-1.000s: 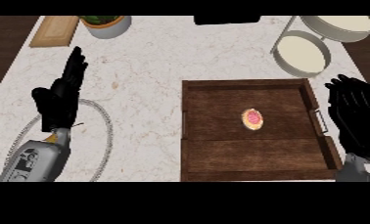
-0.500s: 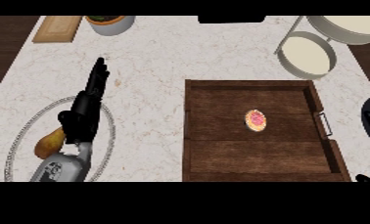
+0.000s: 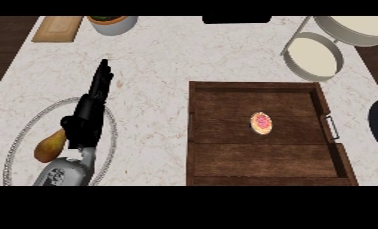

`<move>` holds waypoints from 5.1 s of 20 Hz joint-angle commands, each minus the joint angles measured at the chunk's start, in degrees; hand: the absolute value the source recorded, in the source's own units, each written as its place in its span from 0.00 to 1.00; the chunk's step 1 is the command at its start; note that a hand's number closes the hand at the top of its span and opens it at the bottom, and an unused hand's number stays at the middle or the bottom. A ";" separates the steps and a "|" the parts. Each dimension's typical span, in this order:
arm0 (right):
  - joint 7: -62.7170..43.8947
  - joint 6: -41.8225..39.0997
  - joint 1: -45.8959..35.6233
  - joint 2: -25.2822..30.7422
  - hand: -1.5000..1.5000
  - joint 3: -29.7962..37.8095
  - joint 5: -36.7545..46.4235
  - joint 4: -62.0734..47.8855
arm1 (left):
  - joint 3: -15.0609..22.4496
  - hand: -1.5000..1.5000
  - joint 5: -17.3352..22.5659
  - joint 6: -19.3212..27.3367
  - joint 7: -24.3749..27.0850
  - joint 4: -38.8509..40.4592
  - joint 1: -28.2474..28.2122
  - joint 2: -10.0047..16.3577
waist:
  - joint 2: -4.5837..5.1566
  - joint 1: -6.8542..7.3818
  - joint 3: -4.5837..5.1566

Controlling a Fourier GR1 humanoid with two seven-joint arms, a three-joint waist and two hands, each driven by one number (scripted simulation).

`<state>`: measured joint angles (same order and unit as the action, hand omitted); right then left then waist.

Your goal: Pick the cupcake from the tray and place it in the tiered basket

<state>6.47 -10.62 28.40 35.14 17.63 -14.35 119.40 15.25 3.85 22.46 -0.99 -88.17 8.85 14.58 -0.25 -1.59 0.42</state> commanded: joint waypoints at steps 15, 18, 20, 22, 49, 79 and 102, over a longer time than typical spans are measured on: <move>-62.06 5.04 -24.84 18.17 0.00 -21.12 15.73 22.76 | 1.60 0.50 -2.54 -1.21 -1.80 1.35 2.46 -2.86 | 0.65 3.66 -0.27; -68.10 4.95 -32.80 16.03 0.00 -29.59 17.88 21.25 | 2.13 0.50 -3.92 -0.83 -2.64 0.49 3.02 -3.48 | 0.52 3.49 -0.29; -75.42 3.22 -36.27 16.62 0.00 -30.88 14.74 23.15 | -0.54 0.50 -1.14 -3.61 0.79 2.64 2.13 -2.36 | 0.50 3.25 -0.21; -76.72 3.63 -38.61 13.75 0.00 -36.75 18.00 20.11 | 1.25 0.50 -4.36 -0.73 -1.64 1.67 4.12 -4.34 | 0.46 3.08 -0.26; -73.08 -6.03 -45.49 10.10 0.00 -47.50 30.38 6.60 | -4.43 0.50 -4.10 -5.12 0.02 0.89 0.83 -4.15 | 0.27 1.65 -0.37; -62.75 -12.52 -39.50 -9.97 0.00 -40.75 45.94 -5.74 | -3.50 0.50 -12.66 -4.85 -1.87 2.65 2.37 -12.57 | 0.24 1.55 -0.40; -49.57 -14.37 -38.79 -22.22 0.00 -33.90 58.47 -20.60 | -12.50 0.50 -10.00 -12.55 0.54 2.73 2.35 -10.95 | 0.25 1.56 -0.41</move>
<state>-42.07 -23.04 -8.90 15.11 -16.91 42.80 99.13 5.72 -7.38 11.21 -1.77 -88.90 8.00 3.24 0.00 0.05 -0.01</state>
